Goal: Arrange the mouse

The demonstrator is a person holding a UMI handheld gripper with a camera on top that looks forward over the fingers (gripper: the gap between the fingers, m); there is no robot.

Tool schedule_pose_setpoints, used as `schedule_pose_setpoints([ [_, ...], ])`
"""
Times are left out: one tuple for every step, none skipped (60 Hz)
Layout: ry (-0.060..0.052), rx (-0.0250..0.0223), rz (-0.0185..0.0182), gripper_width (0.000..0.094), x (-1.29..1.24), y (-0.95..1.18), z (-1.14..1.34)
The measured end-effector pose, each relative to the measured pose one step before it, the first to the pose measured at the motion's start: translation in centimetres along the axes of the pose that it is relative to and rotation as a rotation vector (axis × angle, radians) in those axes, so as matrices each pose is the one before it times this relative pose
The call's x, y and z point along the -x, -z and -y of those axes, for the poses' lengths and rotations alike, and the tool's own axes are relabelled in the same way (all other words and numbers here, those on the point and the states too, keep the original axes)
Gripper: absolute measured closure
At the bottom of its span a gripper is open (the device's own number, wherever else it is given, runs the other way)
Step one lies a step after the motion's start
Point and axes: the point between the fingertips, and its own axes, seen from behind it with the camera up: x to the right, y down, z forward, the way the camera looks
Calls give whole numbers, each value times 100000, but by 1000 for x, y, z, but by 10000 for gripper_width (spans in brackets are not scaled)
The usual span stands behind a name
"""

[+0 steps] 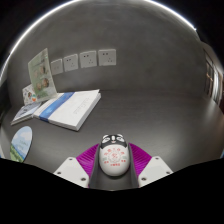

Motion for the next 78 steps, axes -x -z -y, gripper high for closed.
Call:
schedule_pose_setpoints([
  [-383, -189, -356, 449, -23, -13, 39],
  [-173, -228, -344, 463, -21, 14, 61],
  [-187, -298, -370, 483, 11, 18, 53],
  [-285, -426, -562, 492, -8, 13, 87],
  [-167, -184, -548, 498, -18, 40, 30],
  [-562, -239, -652, 502, -16, 39, 20],
  [-1025, -148, -765, 512, 14, 109, 16],
  [-1276, -347, -1175, 515, -24, 221, 100],
  [-967, -830, -951, 522, 109, 331, 269],
  [-878, -1352, -863, 523, 225, 417, 412],
  [-712, -1570, -511, 523, 389, 484, 540],
  [-725, -1611, 3, 523, 398, 623, 654],
  [-1064, -2043, 162, 522, 735, 611, 664],
  [-1268, -1870, 382, 522, 888, 671, 696],
  [-1450, -1704, 668, 523, 1036, 699, 688],
  [-1284, -1608, 920, 523, 1237, 733, 673],
  [-932, -1591, 1100, 524, 1325, 654, 639],
  [-673, -1680, 1059, 524, 1428, 654, 620],
  [-525, -1263, 1008, 523, 1644, 407, 984],
  [-55, -1500, 540, 523, 1417, 575, 324],
  [404, -1441, 304, 523, 1481, 567, 342],
  [841, -1257, 475, 523, 1581, 457, 297],
  [1103, -1004, 735, 523, 1704, 436, 161],
  [1044, -841, 969, 523, 1776, 329, 66],
  [970, -568, 1066, 523, 1850, 251, -60],
  [703, -222, 967, 523, 1817, 162, -208],
  [387, 420, 858, 524, 1706, 123, -126],
  [357, 33, 934, 524, 1827, -222, -460],
  [451, 619, 739, 525, 1669, -25, -540],
  [378, 860, 461, 525, 1564, -97, -618],
  [248, 1030, 238, 525, 1472, -163, -704],
  [436, 1114, 132, 526, 1348, -213, -744],
  [618, 1188, 205, 526, 1243, -260, -789],
  [890, 1197, 131, 526, 1172, -292, -775],
  [1157, 1319, -585, 527, 1172, 11, -979],
  [1226, 1175, 197, 527, 720, -434, -693],
  [1198, 1531, -432, 527, 730, -360, -779],
  [1107, 1830, -616, 527, 650, -327, -856],
  [1015, 1941, -598, 526, 569, -312, -826],
  [756, 1755, -435, 524, 521, -296, -774],
  [479, 1425, -257, 525, 514, -310, -677],
  [317, 1140, 33, 525, 506, -267, -601],
  [73, 1110, -271, 525, 635, -295, -621],
  [-291, 753, 467, 525, 428, -215, -540],
  [-470, 1079, 330, 525, 430, -186, -440],
  [-345, 1318, 99, 525, 324, -168, -466],
  [71, 1642, -168, 525, 227, -110, -506],
  [468, 1628, -454, 523, 132, -122, -501],
  [643, 1224, -805, 522, 28, -159, -454],
  [1028, 363, -934, 512, -14, -32, -230],
  [1033, -1723, -1056, 515, -49, 1, 323],
  [1170, 422, -903, 500, 31, 9, -146],
  [871, -188, -643, 487, 38, -205, -34],
  [721, -38, -509, 414, -33, -27, -16],
  [466, 145, -455, 450, -22, -3, -15],
  [236, 109, -283, 438, -11, -26, 2],
  [155, 131, -125, 418, 8, -44, 14],
  [276, -54, 61, 399, -29, -60, 80],
  [386, 267, 309, 380, -14, -53, 25],
  [382, 489, 426, 368, 11, -16, -29],
  [-17, 461, -12, 313, -80, 15, -10],
  [-171, 1140, 41, 256, -76, 331, 57],
  [-398, 927, 366, 212, -130, 132, -150],
  [-350, 1034, 313, 168, -100, 157, -146],
  [-239, 1346, 360, 124, -125, 277, -215],
  [-217, 969, 299, 80, -156, 319, -180],
  [-117, 444, 337, 36, -171, 370, -126],
  [-42, -59, 377, 67, -163, 376, -60],
  [20, -172, 551, 112, -129, 452, -62],
  [76, 109, 525, 114, -92, 677, -35],
  [24, 15, 960, 106, -68, 497, -56],
  [7, 221, 993, 101, -40, 554, -83],
  [-160, 168, 1125, 97, -55, 547, -145],
  [-325, 236, 1165, 92, -37, 554, -173],
  [-442, 314, 1274, 96, 4, 561, -200],
  [-615, 327, 1223, 97, -39, 602, -202],
  [-724, 258, 1081, 98, -61, 589, -237],
  [-738, 229, 970, 97, -131, 590, -249],
])
